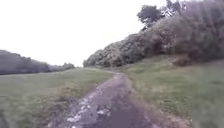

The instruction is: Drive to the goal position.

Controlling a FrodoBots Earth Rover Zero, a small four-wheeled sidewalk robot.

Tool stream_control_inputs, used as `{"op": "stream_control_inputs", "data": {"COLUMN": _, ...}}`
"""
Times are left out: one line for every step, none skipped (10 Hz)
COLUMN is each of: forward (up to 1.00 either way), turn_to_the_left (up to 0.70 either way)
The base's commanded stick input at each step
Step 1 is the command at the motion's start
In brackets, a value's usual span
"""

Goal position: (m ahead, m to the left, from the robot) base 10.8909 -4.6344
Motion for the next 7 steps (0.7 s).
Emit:
{"op": "stream_control_inputs", "data": {"forward": 0.03, "turn_to_the_left": 0.0}}
{"op": "stream_control_inputs", "data": {"forward": 0.7, "turn_to_the_left": 0.0}}
{"op": "stream_control_inputs", "data": {"forward": 1.0, "turn_to_the_left": 0.0}}
{"op": "stream_control_inputs", "data": {"forward": 1.0, "turn_to_the_left": 0.0}}
{"op": "stream_control_inputs", "data": {"forward": 1.0, "turn_to_the_left": 0.0}}
{"op": "stream_control_inputs", "data": {"forward": 1.0, "turn_to_the_left": 0.0}}
{"op": "stream_control_inputs", "data": {"forward": 1.0, "turn_to_the_left": 0.0}}
